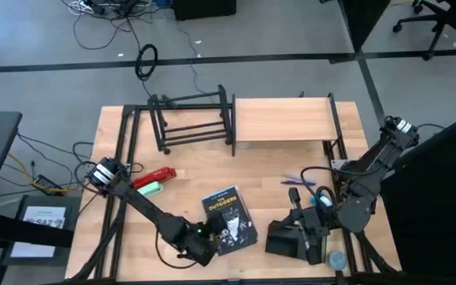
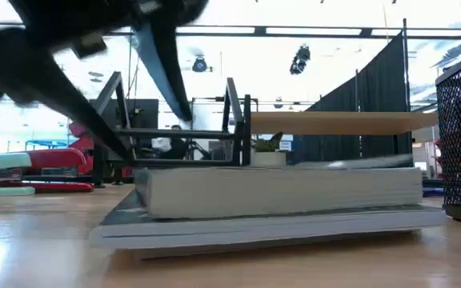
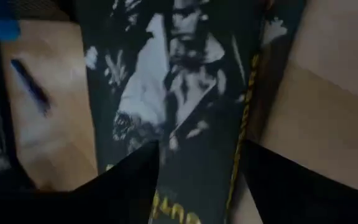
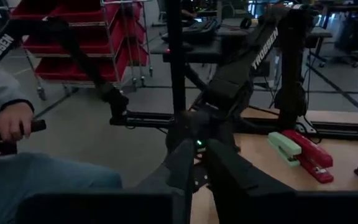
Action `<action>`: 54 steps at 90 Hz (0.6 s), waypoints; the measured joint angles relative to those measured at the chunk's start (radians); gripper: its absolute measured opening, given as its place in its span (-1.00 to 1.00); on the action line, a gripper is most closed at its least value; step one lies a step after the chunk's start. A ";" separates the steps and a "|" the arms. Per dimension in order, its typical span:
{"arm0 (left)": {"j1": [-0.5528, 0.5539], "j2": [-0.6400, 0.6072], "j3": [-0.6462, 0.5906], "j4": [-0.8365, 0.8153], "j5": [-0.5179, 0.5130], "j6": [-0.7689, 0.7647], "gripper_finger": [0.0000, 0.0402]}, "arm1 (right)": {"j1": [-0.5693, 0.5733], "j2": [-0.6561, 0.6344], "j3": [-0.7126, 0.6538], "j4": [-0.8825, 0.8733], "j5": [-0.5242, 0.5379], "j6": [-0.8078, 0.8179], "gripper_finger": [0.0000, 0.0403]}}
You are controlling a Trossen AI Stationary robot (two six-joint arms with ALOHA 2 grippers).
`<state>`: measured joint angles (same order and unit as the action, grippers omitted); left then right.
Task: Stock shelves
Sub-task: Remove the white flower pot from under the shelf
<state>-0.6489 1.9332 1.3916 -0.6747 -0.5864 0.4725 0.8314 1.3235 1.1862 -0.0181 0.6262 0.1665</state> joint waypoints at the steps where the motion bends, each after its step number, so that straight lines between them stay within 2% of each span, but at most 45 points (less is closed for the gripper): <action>1: -0.001 0.000 0.007 -0.015 -0.009 -0.028 0.01 | 0.000 0.000 0.000 0.000 0.000 0.000 -0.90; 10: 0.000 0.000 0.088 -0.187 -0.117 -0.370 0.01 | 0.000 0.000 0.000 0.000 0.000 0.000 -0.90; 22: 0.043 -0.002 0.201 -0.436 -0.101 -0.675 0.01 | 0.000 0.000 0.000 -0.001 0.000 0.000 -0.90; 30: 0.066 -0.002 0.257 -0.496 -0.058 -0.710 0.01 | 0.000 0.000 0.000 0.000 0.000 0.000 -0.90; 43: 0.090 -0.002 0.299 -0.544 -0.042 -0.647 0.01 | 0.002 0.000 0.000 -0.001 0.000 0.000 -0.90; 54: 0.188 -0.013 0.296 -0.702 -0.040 -0.724 -0.06 | 0.007 0.000 0.000 -0.001 -0.009 0.000 -0.90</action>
<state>-0.4610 1.9204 1.6877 -1.3771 -0.6269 -0.2517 0.8387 1.3235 1.1862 -0.0193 0.6170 0.1669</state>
